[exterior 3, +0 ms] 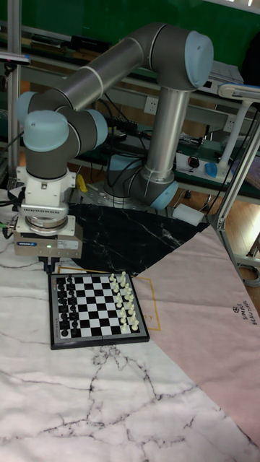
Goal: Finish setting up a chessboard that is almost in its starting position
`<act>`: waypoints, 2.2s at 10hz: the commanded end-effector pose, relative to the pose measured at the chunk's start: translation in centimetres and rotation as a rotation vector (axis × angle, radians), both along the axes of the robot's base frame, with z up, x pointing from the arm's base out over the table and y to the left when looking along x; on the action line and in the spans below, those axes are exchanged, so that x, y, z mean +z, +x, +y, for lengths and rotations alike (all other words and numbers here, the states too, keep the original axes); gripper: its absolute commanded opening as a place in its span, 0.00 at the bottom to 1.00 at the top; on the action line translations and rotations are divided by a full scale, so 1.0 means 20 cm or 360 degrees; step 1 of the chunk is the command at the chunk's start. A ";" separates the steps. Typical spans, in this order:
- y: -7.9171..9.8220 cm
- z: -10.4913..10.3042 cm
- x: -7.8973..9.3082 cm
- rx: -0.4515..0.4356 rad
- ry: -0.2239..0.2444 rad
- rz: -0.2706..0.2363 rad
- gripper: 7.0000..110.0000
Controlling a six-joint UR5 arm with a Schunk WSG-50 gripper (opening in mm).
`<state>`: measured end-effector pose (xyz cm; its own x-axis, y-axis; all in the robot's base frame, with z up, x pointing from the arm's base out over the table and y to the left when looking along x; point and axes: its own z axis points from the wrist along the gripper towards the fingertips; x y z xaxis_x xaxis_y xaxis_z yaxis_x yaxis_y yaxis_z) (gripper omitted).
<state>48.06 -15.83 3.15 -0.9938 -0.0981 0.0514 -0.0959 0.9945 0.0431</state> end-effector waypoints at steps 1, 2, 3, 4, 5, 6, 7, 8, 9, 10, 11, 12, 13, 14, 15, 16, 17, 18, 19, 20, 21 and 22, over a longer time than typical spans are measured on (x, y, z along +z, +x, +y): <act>0.02 0.04 -0.01 -0.0031 0.0005 -0.0024 0.00; 0.02 0.05 -0.02 -0.0036 0.0005 -0.0026 0.00; 0.03 0.06 -0.03 -0.0039 0.0008 -0.0029 0.00; 0.03 0.06 -0.03 -0.0044 0.0010 -0.0029 0.00; 0.02 0.07 -0.03 -0.0049 0.0015 -0.0028 0.00; 0.02 0.08 -0.03 -0.0051 0.0012 -0.0028 0.00; 0.02 0.08 -0.03 -0.0051 0.0012 -0.0026 0.00; 0.02 0.08 -0.03 -0.0051 0.0012 -0.0026 0.00; 0.02 0.09 -0.03 -0.0054 0.0019 -0.0028 0.00; 0.02 0.09 -0.03 -0.0056 0.0019 -0.0028 0.00; 0.02 0.10 -0.04 -0.0059 0.0017 -0.0030 0.00; 0.01 0.10 -0.04 -0.0063 0.0019 -0.0028 0.00; 0.01 0.10 -0.04 -0.0063 0.0016 -0.0025 0.00; 0.00 0.10 -0.06 -0.0066 0.0014 -0.0025 0.00; 0.00 0.10 -0.06 -0.0068 0.0018 -0.0025 0.00; 0.00 0.11 -0.07 -0.0073 0.0018 -0.0027 0.00; 0.00 0.12 -0.07 -0.0076 0.0021 -0.0027 0.00; -0.01 0.12 -0.08 -0.0078 0.0021 -0.0027 0.00; -0.01 0.12 -0.08 -0.0080 0.0020 -0.0027 0.00; -0.01 0.12 -0.08 -0.0080 0.0016 -0.0027 0.00; 0.00 0.12 -0.08 -0.0080 0.0016 -0.0030 0.00; 0.00 0.12 -0.08 -0.0080 0.0018 -0.0030 0.00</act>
